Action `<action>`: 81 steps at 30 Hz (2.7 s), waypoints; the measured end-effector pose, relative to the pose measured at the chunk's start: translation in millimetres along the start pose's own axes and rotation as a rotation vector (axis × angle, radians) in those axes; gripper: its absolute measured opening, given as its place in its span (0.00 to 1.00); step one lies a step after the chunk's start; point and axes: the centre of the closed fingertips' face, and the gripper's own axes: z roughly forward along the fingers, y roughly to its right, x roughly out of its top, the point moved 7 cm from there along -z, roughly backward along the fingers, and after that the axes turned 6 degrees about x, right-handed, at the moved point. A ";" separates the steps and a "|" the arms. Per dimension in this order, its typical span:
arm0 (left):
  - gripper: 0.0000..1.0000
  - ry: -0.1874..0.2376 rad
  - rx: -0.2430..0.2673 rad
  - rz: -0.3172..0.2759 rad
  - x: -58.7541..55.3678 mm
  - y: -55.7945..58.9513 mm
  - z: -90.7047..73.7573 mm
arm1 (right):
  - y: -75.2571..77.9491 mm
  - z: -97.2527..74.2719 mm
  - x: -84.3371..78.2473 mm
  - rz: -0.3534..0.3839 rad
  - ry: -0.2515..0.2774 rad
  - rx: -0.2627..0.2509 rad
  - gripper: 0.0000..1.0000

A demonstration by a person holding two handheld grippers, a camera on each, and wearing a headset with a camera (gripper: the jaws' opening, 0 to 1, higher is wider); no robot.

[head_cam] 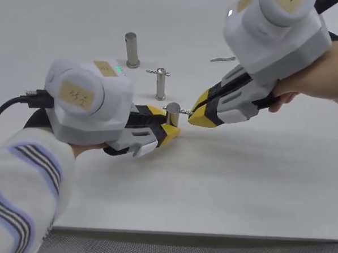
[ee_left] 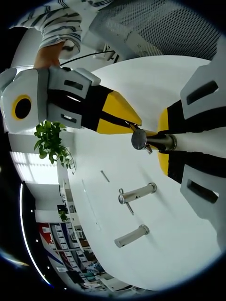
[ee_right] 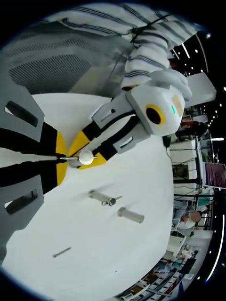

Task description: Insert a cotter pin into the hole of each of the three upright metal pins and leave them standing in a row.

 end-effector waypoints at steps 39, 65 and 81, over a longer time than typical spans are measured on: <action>0.12 -0.018 0.017 -0.041 -3.9 0.5 3.1 | -2.6 -10.3 1.2 -0.011 0.049 0.001 0.04; 0.15 -0.004 0.000 -0.069 -4.9 0.3 2.6 | -5.7 -8.7 0.8 0.002 0.151 -0.011 0.19; 0.59 0.018 -0.066 -0.033 -6.4 8.7 2.7 | -6.5 -1.1 2.2 -0.006 0.178 -0.005 0.23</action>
